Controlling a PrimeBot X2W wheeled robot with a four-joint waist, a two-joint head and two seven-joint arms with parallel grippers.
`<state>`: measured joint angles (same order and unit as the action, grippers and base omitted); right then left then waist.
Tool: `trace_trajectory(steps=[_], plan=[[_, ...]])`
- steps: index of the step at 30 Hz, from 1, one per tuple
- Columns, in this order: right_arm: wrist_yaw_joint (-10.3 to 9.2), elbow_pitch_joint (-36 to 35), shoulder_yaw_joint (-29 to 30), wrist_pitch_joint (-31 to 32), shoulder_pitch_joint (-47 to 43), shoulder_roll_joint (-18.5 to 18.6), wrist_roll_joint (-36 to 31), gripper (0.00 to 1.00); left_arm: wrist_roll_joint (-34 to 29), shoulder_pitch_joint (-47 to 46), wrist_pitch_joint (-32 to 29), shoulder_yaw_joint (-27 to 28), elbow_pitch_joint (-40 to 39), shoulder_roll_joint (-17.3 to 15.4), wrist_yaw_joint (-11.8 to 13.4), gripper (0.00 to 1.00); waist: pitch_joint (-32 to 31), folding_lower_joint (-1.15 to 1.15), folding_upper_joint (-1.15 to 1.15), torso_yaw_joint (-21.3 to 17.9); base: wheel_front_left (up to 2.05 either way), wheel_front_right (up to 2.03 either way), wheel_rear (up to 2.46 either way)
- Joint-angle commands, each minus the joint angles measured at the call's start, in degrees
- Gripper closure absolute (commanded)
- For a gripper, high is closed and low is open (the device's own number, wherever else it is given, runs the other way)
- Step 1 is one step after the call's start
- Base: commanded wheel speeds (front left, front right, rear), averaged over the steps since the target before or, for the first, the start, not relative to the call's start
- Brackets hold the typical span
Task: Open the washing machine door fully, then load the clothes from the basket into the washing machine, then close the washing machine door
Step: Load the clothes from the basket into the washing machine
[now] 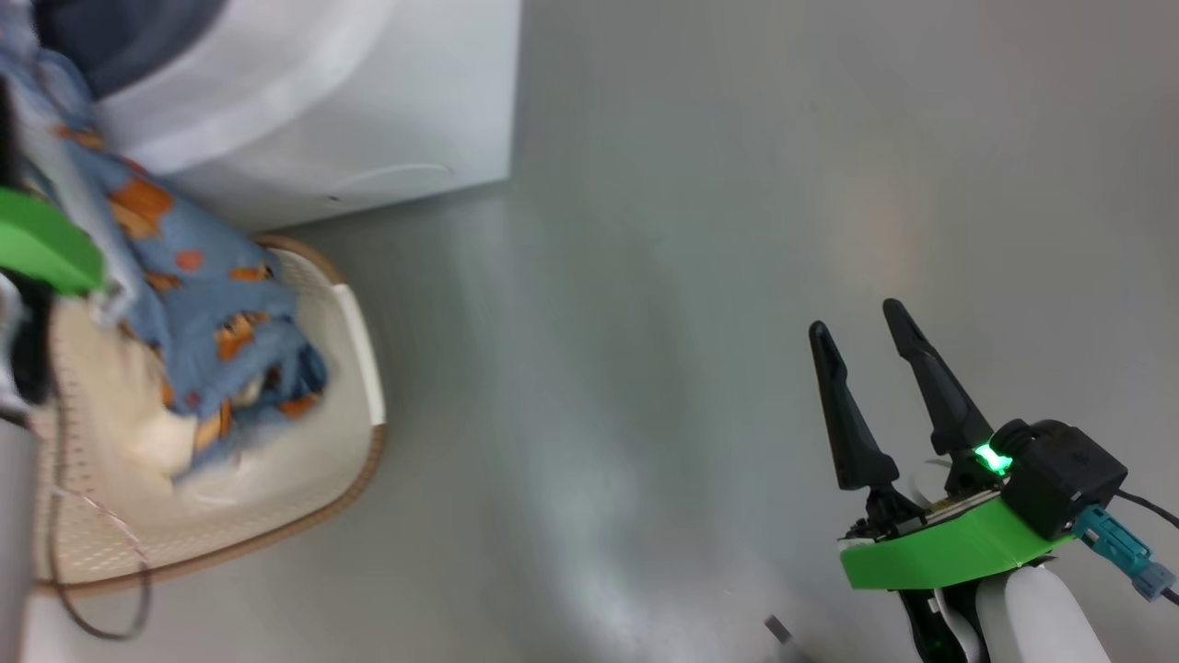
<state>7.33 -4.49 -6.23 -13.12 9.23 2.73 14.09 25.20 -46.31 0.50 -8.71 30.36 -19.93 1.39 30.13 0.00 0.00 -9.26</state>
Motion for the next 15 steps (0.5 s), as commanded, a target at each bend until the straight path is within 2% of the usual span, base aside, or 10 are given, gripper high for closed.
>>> trace_trajectory(steps=[1, 9, 15], plan=[[0.16, -0.3, -1.8, -1.0, 0.9, 0.1, 1.0, 0.00, 0.8, -4.2, -1.9, 2.2, 0.3, -4.4, -0.9, 1.00, 5.8, 0.00, 0.00, -5.7, 0.00, 0.00, 0.00], [0.16, 1.5, -3.4, -1.8, 3.2, 0.1, 3.2, 0.00, 1.6, -13.5, -9.6, 3.1, 3.6, -10.0, -2.3, 1.00, 10.1, 0.00, 0.00, -8.8, 0.00, 0.00, 0.00], [0.16, 0.4, -3.8, -1.9, 4.6, 0.1, 4.5, 0.00, 2.1, -20.1, -15.4, 3.7, 4.8, -13.7, -2.2, 1.00, 13.0, 0.00, 0.00, -10.4, 0.00, 0.00, 0.00]])
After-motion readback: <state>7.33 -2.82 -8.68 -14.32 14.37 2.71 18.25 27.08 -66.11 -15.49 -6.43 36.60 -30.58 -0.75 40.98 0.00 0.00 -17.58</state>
